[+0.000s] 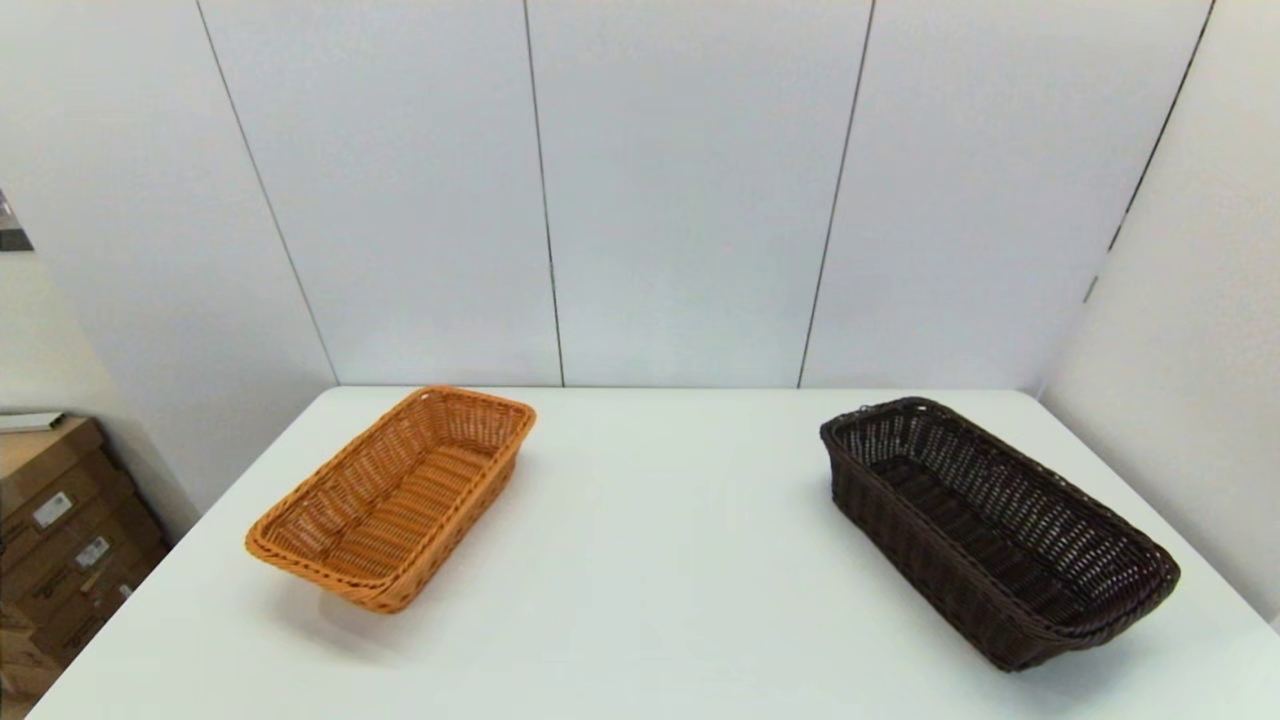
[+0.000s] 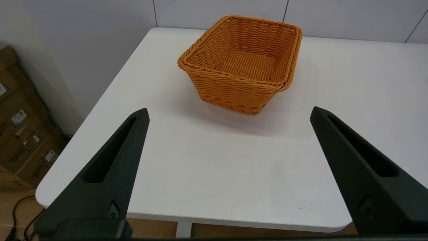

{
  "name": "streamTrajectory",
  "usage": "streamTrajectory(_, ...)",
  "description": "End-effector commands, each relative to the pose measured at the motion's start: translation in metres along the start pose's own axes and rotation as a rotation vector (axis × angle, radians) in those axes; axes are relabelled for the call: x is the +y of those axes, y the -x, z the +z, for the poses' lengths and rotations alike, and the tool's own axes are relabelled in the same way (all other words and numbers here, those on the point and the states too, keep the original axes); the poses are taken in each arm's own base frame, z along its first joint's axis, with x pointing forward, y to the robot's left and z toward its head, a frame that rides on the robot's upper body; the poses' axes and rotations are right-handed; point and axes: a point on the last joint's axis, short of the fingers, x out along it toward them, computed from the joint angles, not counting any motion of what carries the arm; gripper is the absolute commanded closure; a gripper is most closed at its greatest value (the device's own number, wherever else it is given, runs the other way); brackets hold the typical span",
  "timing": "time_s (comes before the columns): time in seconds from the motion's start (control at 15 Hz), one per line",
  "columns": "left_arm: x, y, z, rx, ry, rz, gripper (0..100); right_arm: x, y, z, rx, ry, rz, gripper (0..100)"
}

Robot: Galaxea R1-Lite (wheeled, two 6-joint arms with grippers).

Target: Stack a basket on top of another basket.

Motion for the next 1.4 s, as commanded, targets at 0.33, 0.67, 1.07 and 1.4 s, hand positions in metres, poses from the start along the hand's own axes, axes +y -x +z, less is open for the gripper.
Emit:
streamTrajectory(0.33,0.000,0.000,0.000,0.001,0.001,0.000,0,0.000,0.000,0.000,-0.002,0.000,0.000,0)
streamTrajectory(0.67,0.000,0.000,0.000,0.001,-0.001,0.000,0,0.000,0.000,0.000,-0.002,0.000,0.000,0)
streamTrajectory(1.07,0.000,0.001,0.003,-0.010,-0.003,0.000,0,0.000,0.000,0.000,-0.002,0.000,0.000,0)
streamTrajectory(1.4,-0.006,0.022,0.075,0.199,-0.041,-0.060,0,0.000,0.000,0.000,-0.001,0.000,0.000,0)
